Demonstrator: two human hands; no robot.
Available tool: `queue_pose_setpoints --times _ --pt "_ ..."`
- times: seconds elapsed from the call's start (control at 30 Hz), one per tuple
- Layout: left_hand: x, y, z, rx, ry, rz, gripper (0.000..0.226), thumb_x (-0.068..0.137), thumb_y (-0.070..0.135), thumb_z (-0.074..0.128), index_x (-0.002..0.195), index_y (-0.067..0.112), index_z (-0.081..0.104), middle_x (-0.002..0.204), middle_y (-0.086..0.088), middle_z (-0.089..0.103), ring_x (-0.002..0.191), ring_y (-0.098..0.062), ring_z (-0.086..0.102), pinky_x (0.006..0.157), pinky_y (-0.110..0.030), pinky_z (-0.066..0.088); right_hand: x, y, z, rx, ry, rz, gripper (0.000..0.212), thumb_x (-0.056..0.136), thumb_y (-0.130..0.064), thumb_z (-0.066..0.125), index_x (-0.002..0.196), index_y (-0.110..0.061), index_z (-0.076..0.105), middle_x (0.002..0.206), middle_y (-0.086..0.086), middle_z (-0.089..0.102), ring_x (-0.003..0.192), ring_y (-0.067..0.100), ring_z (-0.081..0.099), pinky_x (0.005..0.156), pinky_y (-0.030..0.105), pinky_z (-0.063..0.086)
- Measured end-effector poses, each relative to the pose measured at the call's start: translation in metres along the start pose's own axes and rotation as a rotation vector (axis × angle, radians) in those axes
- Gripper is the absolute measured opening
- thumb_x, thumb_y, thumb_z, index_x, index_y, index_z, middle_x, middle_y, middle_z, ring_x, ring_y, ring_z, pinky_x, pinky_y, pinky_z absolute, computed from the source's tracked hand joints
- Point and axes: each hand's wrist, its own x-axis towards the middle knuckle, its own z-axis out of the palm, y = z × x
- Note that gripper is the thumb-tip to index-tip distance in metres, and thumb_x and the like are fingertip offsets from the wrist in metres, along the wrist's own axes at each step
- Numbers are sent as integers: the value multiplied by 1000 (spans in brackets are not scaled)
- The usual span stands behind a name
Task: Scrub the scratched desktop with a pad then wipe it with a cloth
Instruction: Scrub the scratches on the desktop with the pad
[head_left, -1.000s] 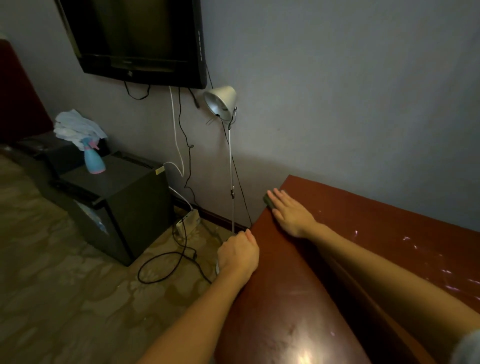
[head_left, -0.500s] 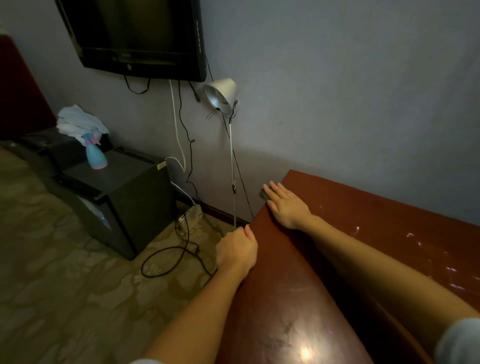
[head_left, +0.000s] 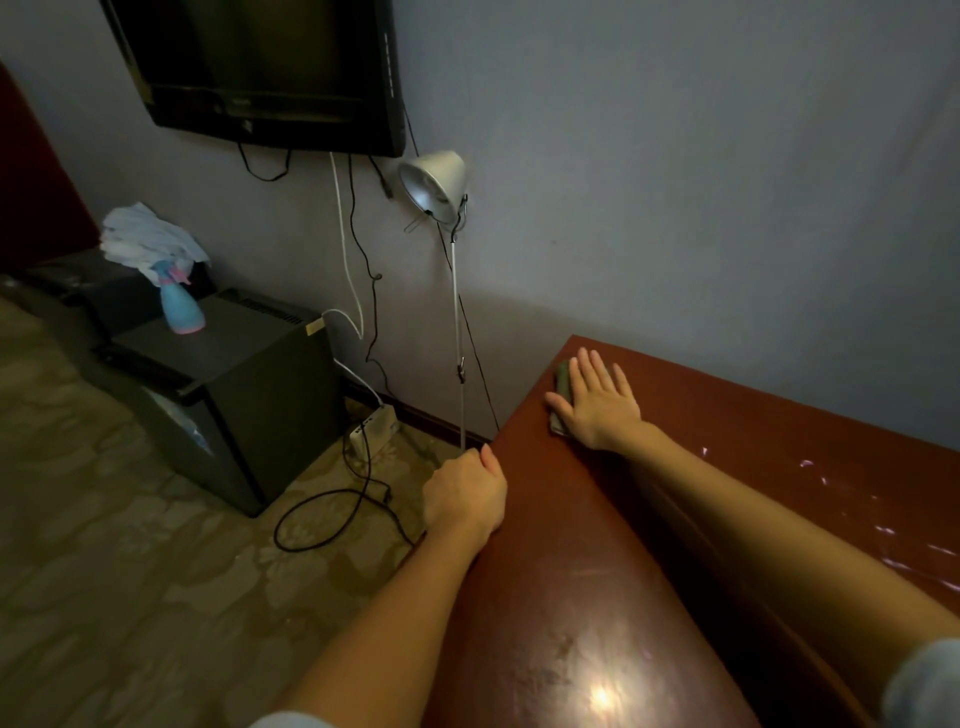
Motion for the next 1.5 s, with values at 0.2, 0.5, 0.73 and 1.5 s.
queue_pose_setpoints --times 0.2,0.5,0.73,1.5 --pt "0 1 -1 7 0 -3 50 102 37 21 111 14 65 107 -11 68 100 -30 63 83 -36 46 -41 -18 7 111 31 -264 69 100 -51 20 152 -14 -6 158 6 -14 147 18 -10 118 33 -1" --pt "1 -1 -1 8 -1 19 52 102 36 19 105 13 66 98 -8 68 90 -25 64 76 -33 46 16 -2 -7 105 -55 -139 66 101 -49 18 153 -14 -2 160 7 -9 148 20 -4 119 35 3" --pt "1 0 -1 12 -4 7 49 103 36 19 113 13 62 107 -10 67 99 -28 62 82 -35 45 -24 -17 10 46 30 -91 73 96 -60 15 153 -16 -1 160 4 -7 148 19 -1 116 37 8" --pt "3 -2 4 -34 -6 11 46 102 39 20 93 19 61 85 -4 66 79 -23 64 76 -38 53 73 33 -21 81 66 -279 61 89 14 33 138 -18 48 154 -2 31 139 26 32 104 43 39"
